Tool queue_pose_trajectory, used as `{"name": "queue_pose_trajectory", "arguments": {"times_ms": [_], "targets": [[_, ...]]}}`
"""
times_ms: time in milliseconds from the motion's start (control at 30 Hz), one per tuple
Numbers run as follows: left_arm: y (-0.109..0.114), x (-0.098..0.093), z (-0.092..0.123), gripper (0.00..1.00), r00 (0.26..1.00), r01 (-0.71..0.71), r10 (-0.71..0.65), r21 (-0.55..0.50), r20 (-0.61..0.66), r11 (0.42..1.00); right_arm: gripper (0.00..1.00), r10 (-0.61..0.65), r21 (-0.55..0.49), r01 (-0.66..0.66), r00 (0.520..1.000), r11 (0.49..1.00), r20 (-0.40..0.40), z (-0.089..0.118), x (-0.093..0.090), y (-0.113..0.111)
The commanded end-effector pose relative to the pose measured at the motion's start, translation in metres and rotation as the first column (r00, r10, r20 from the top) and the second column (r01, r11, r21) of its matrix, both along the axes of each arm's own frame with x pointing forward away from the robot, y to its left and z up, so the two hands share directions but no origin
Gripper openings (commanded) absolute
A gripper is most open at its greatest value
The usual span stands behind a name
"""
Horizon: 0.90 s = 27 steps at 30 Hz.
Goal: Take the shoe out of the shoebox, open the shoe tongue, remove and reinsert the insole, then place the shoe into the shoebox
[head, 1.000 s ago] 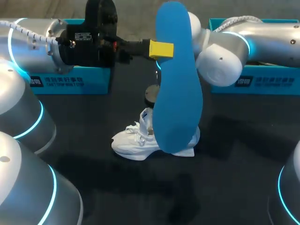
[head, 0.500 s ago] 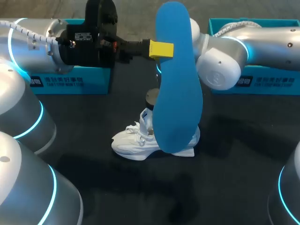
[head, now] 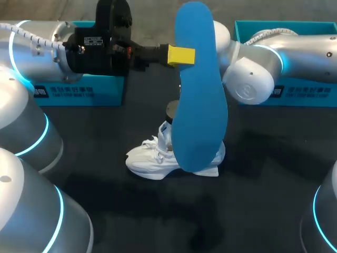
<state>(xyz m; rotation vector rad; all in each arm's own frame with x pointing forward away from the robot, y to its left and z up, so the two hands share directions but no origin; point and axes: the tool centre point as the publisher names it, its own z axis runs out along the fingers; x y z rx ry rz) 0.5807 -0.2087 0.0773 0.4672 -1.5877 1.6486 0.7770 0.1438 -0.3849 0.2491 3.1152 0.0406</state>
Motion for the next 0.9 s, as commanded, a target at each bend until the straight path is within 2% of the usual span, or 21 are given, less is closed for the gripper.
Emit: {"name": "queue_pose_trajectory", "arguments": {"times_ms": [33,233,400,500,667,900], "targets": [[-0.001,0.0,-0.001,0.0,1.0,-0.001,0.001,0.0,-0.001,1.0,0.0,0.0,0.001,0.0,1.0,1.0,0.001,-0.001,-0.001,-0.001],[-0.001,0.0,-0.001,0.0,1.0,-0.001,0.001,0.0,-0.001,1.0,0.0,0.0,0.001,0.0,1.0,1.0,0.001,-0.001,-0.001,-0.001],[-0.001,0.0,-0.001,0.0,1.0,-0.001,0.001,0.0,-0.001,1.0,0.0,-0.142,0.019,0.142,0.99,0.99,-0.019,0.015,0.004,-0.01],[-0.001,0.0,-0.001,0.0,1.0,-0.001,0.001,0.0,-0.001,1.0,0.0,-0.272,0.041,0.275,0.96,0.961,-0.071,0.025,0.006,-0.018],[-0.001,0.0,-0.001,0.0,1.0,-0.001,0.001,0.0,-0.001,1.0,0.0,-0.488,0.072,0.499,0.864,0.864,-0.125,0.035,0.004,-0.026],[-0.001,0.0,-0.001,0.0,1.0,-0.001,0.001,0.0,-0.001,1.0,0.0,-0.743,0.142,0.769,0.639,0.623,-0.199,0.037,-0.007,-0.023]]}}
